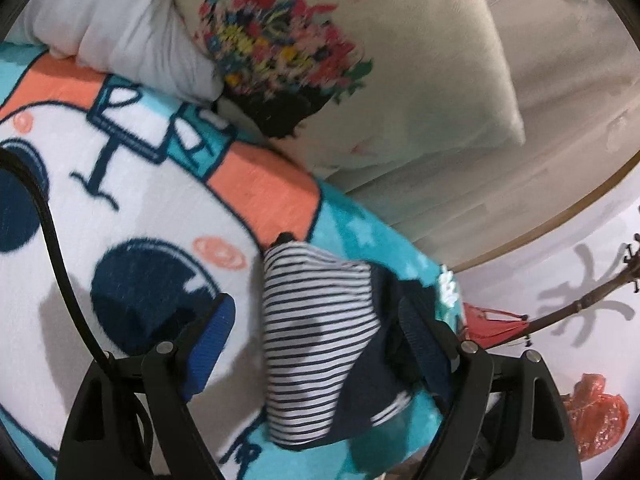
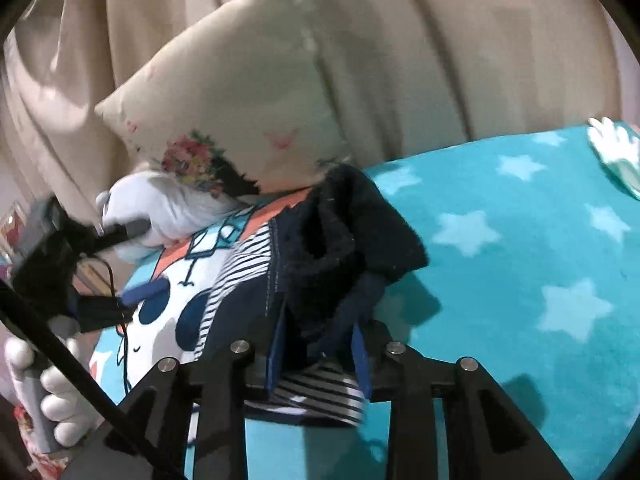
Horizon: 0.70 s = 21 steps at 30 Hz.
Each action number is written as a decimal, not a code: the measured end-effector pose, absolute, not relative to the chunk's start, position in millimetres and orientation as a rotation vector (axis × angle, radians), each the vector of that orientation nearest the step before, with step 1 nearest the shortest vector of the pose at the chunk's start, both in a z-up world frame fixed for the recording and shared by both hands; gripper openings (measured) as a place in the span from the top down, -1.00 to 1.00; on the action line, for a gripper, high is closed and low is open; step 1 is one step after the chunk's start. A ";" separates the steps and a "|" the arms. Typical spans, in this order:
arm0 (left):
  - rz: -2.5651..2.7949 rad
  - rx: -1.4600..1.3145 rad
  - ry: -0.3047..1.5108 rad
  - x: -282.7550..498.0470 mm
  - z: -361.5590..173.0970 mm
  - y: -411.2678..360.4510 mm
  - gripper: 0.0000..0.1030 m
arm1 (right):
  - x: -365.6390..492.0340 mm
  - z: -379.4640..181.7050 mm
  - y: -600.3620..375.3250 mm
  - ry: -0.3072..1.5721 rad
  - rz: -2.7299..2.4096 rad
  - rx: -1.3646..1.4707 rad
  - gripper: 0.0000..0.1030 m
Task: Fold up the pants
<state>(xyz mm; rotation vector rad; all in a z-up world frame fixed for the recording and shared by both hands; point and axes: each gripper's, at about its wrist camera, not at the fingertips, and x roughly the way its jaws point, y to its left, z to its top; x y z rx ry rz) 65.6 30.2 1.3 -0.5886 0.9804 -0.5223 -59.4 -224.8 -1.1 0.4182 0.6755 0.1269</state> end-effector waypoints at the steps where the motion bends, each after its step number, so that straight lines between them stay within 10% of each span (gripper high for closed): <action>1: -0.522 -0.582 0.984 64.6 -0.3 29.4 -0.60 | -63.1 3.4 -229.5 0.675 0.103 0.416 0.24; 5: -0.531 -0.530 0.992 60.0 -1.4 10.4 -0.60 | -75.1 32.7 -242.2 0.541 -0.020 0.388 -0.21; 11: -0.581 -0.460 1.005 55.3 -4.0 -22.6 -0.60 | -52.7 37.4 -255.1 0.508 0.069 0.462 -0.21; 16: -0.511 -0.343 1.023 54.7 -20.1 -36.4 -0.59 | -24.4 2.4 -275.3 0.645 0.062 0.586 0.00; 21: -0.443 -0.275 1.049 61.6 -34.8 -26.3 -0.10 | -19.5 -17.6 -273.6 0.711 0.127 0.610 0.37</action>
